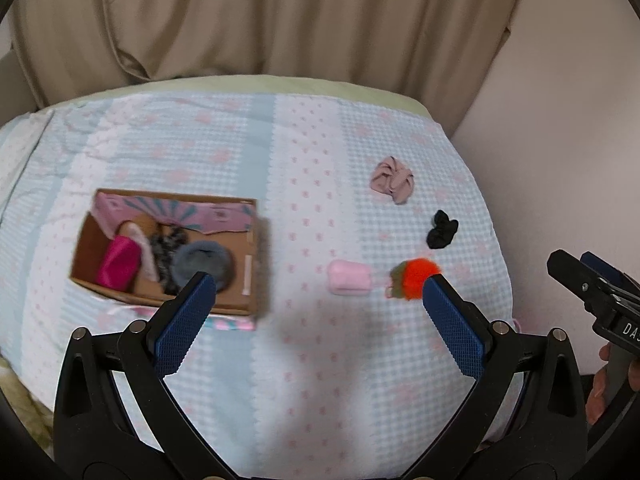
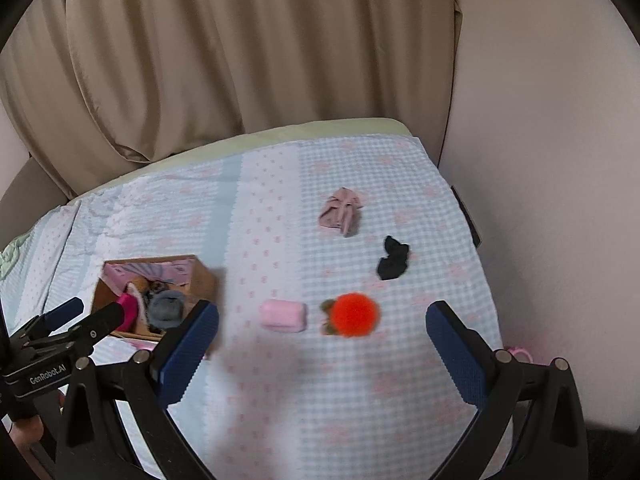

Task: Organize soft objects
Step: 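Lift both tools out of the box toward the pink roll and pompom, then grasp the pink fluffy roll with the left tool while the right tool grasps the orange pompom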

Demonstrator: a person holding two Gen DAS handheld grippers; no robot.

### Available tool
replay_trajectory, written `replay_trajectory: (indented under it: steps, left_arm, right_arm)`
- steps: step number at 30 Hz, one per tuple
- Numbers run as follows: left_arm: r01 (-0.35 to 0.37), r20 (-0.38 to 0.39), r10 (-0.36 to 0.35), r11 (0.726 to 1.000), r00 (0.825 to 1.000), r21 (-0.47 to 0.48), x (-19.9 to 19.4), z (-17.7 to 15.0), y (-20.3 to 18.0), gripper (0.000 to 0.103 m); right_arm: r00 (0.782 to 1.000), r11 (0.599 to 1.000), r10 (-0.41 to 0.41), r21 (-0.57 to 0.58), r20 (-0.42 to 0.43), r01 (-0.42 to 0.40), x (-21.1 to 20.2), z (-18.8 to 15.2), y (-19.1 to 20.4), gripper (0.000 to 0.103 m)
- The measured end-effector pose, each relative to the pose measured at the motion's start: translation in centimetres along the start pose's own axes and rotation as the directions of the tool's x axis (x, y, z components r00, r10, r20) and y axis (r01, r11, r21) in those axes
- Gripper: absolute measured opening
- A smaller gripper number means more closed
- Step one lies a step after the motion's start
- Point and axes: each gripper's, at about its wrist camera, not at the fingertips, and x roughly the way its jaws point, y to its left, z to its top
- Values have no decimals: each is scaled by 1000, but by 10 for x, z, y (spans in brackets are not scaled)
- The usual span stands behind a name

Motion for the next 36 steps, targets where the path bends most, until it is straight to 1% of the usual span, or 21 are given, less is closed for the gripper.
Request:
replay_trajectory:
  steps: [4, 9, 11, 15, 20, 24, 26, 27, 32, 33, 34, 36]
  left_arm:
    - [-4, -12, 4, 1000, 1000, 15, 30, -9, -29, 103]
    - [-14, -37, 17, 998, 999, 65, 85, -24, -58, 103]
    - [-15, -35, 18, 997, 999, 75, 107, -29, -64, 103]
    - [-13, -38, 16, 996, 999, 83, 154, -39, -68, 102]
    - [-28, -49, 35, 990, 998, 138, 214, -58, -73, 102]
    - [-38, -50, 47, 986, 998, 164, 247, -71, -69, 102]
    - [-41, -55, 50, 985, 997, 167, 262, -75, -66, 101]
    - [-39, -55, 49, 985, 997, 167, 269, -77, -65, 99]
    - [-32, -65, 45, 983, 997, 183, 296, -83, -65, 94]
    - [-31, -65, 43, 982, 997, 188, 300, -84, -65, 91]
    - [-29, -65, 43, 981, 997, 192, 302, -85, -66, 86]
    - [-22, -71, 37, 980, 997, 197, 308, -86, -66, 80]
  right_arm:
    - [1000, 1000, 9, -3, -8, -9, 26, -4, -23, 103]
    - [999, 999, 32, 25, -22, -31, 66, -12, -44, 103]
    - [999, 998, 40, 41, -28, -39, 87, -16, -50, 103]
    - [998, 996, 55, 72, -40, -52, 130, -28, -58, 103]
    - [995, 993, 77, 97, -58, -72, 181, -47, -61, 103]
    - [994, 992, 81, 104, -69, -73, 211, -60, -60, 103]
    - [994, 992, 82, 104, -76, -73, 225, -65, -59, 98]
    - [993, 992, 84, 104, -81, -76, 231, -67, -59, 95]
    - [992, 992, 87, 105, -96, -77, 258, -75, -59, 93]
    - [991, 991, 89, 104, -99, -78, 263, -77, -58, 90]
    - [991, 991, 91, 104, -101, -80, 266, -79, -58, 86]
    - [990, 992, 89, 104, -105, -78, 273, -82, -57, 83]
